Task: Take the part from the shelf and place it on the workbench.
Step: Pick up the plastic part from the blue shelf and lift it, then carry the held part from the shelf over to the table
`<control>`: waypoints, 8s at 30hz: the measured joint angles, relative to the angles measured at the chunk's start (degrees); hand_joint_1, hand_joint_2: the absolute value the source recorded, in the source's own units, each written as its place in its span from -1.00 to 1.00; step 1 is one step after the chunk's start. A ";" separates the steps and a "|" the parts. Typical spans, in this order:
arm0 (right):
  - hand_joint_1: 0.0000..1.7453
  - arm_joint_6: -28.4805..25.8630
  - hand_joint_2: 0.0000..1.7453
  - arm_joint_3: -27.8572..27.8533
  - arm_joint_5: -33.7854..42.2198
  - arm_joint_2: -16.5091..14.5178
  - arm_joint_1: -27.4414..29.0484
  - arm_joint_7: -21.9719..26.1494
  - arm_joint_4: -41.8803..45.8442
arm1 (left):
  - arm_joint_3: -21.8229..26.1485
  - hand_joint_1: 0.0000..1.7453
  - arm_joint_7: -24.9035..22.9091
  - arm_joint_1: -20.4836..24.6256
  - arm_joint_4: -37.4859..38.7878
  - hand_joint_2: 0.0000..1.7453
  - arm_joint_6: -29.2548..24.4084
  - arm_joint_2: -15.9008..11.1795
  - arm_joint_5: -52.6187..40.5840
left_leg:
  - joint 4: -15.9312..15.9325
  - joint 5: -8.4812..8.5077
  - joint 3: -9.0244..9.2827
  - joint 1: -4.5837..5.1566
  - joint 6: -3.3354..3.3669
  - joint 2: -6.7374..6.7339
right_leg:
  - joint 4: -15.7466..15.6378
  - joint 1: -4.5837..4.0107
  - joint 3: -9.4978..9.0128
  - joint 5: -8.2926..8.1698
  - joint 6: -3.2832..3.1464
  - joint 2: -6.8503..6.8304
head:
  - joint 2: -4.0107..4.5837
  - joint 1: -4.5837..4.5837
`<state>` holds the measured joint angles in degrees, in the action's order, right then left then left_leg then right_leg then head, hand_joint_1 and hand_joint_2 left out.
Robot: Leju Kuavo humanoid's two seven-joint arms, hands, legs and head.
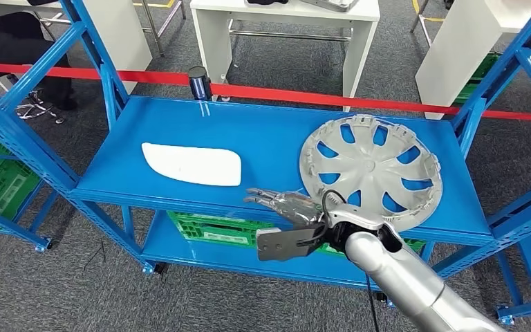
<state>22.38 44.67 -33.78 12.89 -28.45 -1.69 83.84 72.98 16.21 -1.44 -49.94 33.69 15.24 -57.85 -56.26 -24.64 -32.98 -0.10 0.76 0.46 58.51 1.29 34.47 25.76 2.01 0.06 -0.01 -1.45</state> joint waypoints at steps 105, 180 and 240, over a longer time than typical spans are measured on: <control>0.99 -3.79 1.00 -25.45 -23.96 -6.03 9.24 -9.18 -8.73 | 3.20 -1.00 4.69 2.33 5.10 -1.00 -0.10 -2.87 -5.38 | -9.41 -3.62 -3.74 -0.63 -1.74 -0.16 | -1.47 -0.16 -1.77 -0.18 -2.79 0.04 | -0.01 -0.22; 1.00 18.90 1.00 -26.81 58.99 -7.83 13.85 20.24 34.76 | 6.93 -1.00 16.61 2.12 -6.75 1.00 7.83 1.79 -4.19 | 0.50 0.15 0.21 0.08 1.28 -0.45 | 15.22 -0.70 6.27 7.48 -1.99 0.23 | -0.01 -0.14; 1.00 16.82 1.00 -23.03 52.53 2.47 13.11 22.95 35.27 | 6.31 -1.00 12.11 2.49 -10.47 1.00 10.02 2.80 -5.61 | 2.02 -0.29 2.70 0.32 1.92 -0.84 | 9.51 -0.24 5.45 4.77 -2.20 -0.20 | -0.01 -0.10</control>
<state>39.19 21.64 18.75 15.36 -15.34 21.27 119.11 79.29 28.32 1.05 -60.41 43.71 18.04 -63.46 -54.24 -24.92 -30.28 0.22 2.68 -0.38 68.01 1.04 39.92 30.53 -0.19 -0.13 -0.02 -1.56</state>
